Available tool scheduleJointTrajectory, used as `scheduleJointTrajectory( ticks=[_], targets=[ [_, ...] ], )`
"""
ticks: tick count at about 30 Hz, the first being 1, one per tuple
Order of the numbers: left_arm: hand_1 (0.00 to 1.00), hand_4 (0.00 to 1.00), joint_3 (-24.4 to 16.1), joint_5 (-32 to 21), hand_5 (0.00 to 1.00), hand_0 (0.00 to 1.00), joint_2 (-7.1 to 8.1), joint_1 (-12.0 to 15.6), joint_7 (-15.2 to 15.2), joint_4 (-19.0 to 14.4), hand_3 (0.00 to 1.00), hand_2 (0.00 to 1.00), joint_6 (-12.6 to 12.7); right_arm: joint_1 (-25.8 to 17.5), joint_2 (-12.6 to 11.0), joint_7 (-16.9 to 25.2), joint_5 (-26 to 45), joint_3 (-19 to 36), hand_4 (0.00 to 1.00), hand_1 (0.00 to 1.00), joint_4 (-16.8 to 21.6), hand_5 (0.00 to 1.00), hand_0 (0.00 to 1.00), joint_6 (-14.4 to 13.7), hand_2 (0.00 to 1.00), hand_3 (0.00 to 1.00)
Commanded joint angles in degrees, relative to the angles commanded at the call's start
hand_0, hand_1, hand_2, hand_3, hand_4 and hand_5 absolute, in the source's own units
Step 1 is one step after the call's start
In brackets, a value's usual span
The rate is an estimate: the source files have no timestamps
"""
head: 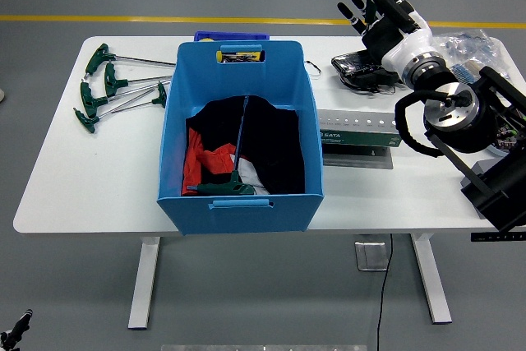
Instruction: Lift tool from toolbox,place it in box,lift tool from toolbox,place it in box
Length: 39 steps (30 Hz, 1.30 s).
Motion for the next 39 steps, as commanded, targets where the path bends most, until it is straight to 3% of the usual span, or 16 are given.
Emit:
scheduleJointTrajectory(
  ticks=[4,5,14,20,28,34,39],
  targets=[
    [0.907,0.699,0.0,-0.1,0.787,0.894,-0.08,0.0,0.0,0.0,0.751,0.911,0.0,-0.1,0.0,-0.2,1.6,0.0,0.554,0.339,-0.2,0.002,0.398,-0.3,0.374,0.436],
    [0.907,0.699,0.1,-0.1,0.787,0.894,-0.08,0.0,0.0,0.0,0.751,0.910,0.0,-0.1,-0.1,-0.2,2.0,0.0,0.433,0.295,-0.2,0.002,0.370,-0.4,0.332,0.345],
    [0.904,0.699,0.0,-0.2,0.787,0.893,-0.13,0.0,0.0,0.0,0.752,0.911,0.0,-0.5,-0.5,-0.4,3.5,-0.1,0.467,0.279,0.5,0.002,0.367,-0.8,0.317,0.323],
    [0.904,0.700,0.0,-0.2,0.788,0.893,-0.09,-0.1,-0.1,0.0,0.752,0.910,0.0,-1.3,-2.4,-1.8,-1.1,-1.7,0.488,0.282,2.8,0.002,0.374,-1.0,0.321,0.324],
    [0.904,0.699,-0.2,-0.2,0.788,0.892,-0.14,0.1,-0.1,0.0,0.751,0.908,0.0,-2.9,-9.2,-6.6,-14.2,-8.2,0.482,0.287,7.9,0.002,0.373,-0.5,0.326,0.332],
    [0.903,0.699,-0.3,-0.2,0.787,0.890,-0.10,0.0,-0.3,0.0,0.751,0.909,-0.1,-3.4,-16.5,-10.3,-22.7,-15.1,0.469,0.288,12.4,0.002,0.371,1.0,0.328,0.336],
    [0.902,0.699,-0.3,-0.3,0.787,0.889,0.03,0.1,-0.3,0.0,0.752,0.908,-0.1,-1.4,-21.6,-13.8,-33.0,-21.9,0.435,0.289,13.4,0.002,0.367,2.4,0.329,0.334]
  ],
)
